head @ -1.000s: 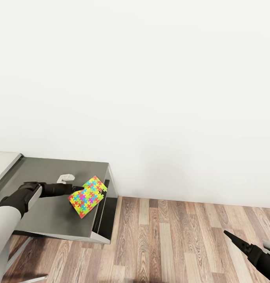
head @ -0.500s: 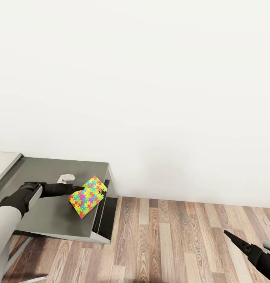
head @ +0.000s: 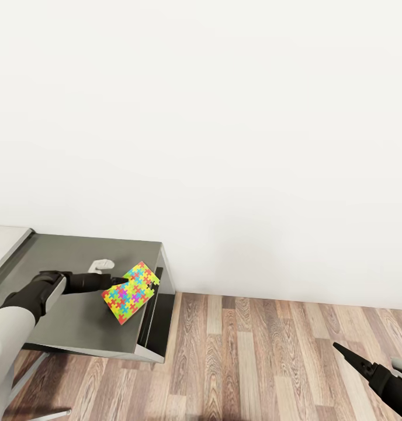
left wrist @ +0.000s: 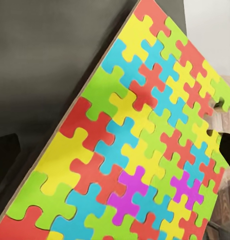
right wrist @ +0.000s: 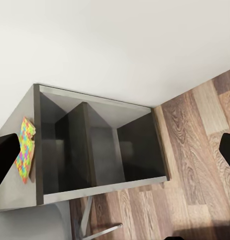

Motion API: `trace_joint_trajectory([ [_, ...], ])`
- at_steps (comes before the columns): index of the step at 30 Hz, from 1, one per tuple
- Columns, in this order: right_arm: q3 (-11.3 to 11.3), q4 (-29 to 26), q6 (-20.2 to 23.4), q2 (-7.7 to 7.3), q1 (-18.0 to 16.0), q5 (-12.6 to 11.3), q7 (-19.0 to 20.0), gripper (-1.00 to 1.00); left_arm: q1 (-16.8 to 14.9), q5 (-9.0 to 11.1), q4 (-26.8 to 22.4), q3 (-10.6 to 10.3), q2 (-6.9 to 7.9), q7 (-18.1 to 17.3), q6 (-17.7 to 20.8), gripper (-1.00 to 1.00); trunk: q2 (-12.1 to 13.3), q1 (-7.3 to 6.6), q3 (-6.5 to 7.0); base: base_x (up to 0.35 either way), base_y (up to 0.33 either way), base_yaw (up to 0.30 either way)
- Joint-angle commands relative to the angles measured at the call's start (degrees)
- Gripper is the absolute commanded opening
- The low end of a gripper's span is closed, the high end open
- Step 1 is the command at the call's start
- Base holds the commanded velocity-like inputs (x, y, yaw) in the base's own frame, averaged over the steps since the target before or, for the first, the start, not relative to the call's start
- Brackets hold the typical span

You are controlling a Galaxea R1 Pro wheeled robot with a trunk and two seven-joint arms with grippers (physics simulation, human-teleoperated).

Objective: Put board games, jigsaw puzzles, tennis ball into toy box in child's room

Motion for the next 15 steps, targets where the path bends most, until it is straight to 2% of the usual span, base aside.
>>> trace_joint_trajectory([
  [1, -0.04, -0.04, 0.33, -0.01, 0.0, -0.2, 0.08, 1.0, -0.03, 0.6, -0.03, -0.43, 0.04, 0.05, 0.42, 1.0, -0.1, 0.03, -0.09, 0.0, 0.0, 0.0],
  [15, -0.04, -0.04, 0.33, -0.01, 0.0, -0.14, 0.52, 1.0, -0.05, 0.52, 1.68, -0.36, -0.09, 0.06, 0.21, 1.0, -0.1, 0.03, -0.91, 0.0, 0.0, 0.0],
])
